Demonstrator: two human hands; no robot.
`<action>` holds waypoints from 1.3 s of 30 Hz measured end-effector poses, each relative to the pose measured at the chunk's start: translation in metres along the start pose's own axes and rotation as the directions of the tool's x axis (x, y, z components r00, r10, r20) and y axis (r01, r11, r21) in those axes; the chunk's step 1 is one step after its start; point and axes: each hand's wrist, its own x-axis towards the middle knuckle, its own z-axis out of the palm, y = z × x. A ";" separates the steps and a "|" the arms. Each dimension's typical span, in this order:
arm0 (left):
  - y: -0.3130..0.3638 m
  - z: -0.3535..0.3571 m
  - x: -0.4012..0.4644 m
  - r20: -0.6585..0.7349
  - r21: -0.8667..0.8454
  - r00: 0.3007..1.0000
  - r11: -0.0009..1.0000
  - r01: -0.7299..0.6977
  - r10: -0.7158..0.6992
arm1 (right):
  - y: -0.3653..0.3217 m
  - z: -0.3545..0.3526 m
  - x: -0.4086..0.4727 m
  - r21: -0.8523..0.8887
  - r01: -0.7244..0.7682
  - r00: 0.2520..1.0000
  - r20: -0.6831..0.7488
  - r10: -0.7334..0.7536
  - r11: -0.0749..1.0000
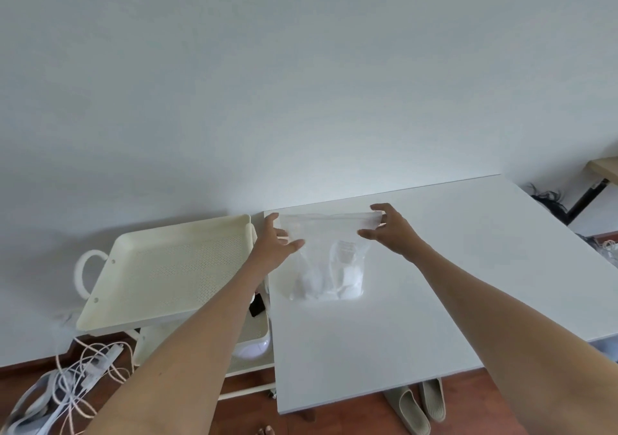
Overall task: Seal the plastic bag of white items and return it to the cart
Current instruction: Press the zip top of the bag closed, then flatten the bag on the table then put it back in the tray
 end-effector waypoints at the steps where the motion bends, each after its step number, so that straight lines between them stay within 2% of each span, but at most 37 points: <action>1: -0.007 0.003 0.000 0.021 -0.002 0.999 0.999 0.047 -0.047 | 0.003 0.004 -0.003 0.049 -0.020 1.000 0.008 0.019 0.999; 4: -0.031 0.019 0.003 0.092 0.035 0.986 0.990 0.138 -0.141 | 0.020 0.018 -0.007 0.137 -0.052 0.998 0.049 0.046 0.989; 9: -0.050 0.044 0.015 0.145 0.089 0.973 0.982 0.166 -0.178 | 0.042 0.043 -0.006 0.092 -0.048 0.981 0.193 0.030 0.995; 13: -0.054 0.057 0.017 0.136 0.105 0.966 0.973 0.206 -0.219 | 0.050 0.056 0.000 0.084 -0.045 0.960 0.279 0.020 0.995; 19: -0.060 0.068 0.019 0.094 0.111 0.952 0.953 0.282 -0.292 | 0.064 0.067 0.007 -0.034 -0.029 0.972 0.234 0.037 0.999; 28: -0.074 0.079 0.006 0.196 0.122 0.900 0.920 0.373 -0.390 | 0.080 0.064 0.003 -0.166 -0.110 0.923 0.348 0.163 0.980; 32: -0.094 0.092 0.003 0.137 0.111 0.876 0.886 0.450 -0.462 | 0.094 0.077 0.000 -0.170 -0.175 0.924 0.312 0.221 0.970; 35: -0.105 0.103 0.004 0.047 0.146 0.886 0.881 0.450 -0.460 | 0.107 0.091 0.004 -0.193 -0.220 0.927 0.264 0.266 0.956; 37: -0.109 0.110 0.001 -0.060 0.232 0.909 0.880 0.415 -0.413 | 0.112 0.099 0.003 -0.265 -0.271 0.920 0.212 0.330 0.925; 39: -0.111 0.118 -0.003 -0.190 0.425 0.944 0.844 0.328 -0.271 | 0.117 0.110 0.000 -0.452 -0.251 0.946 0.073 0.316 0.856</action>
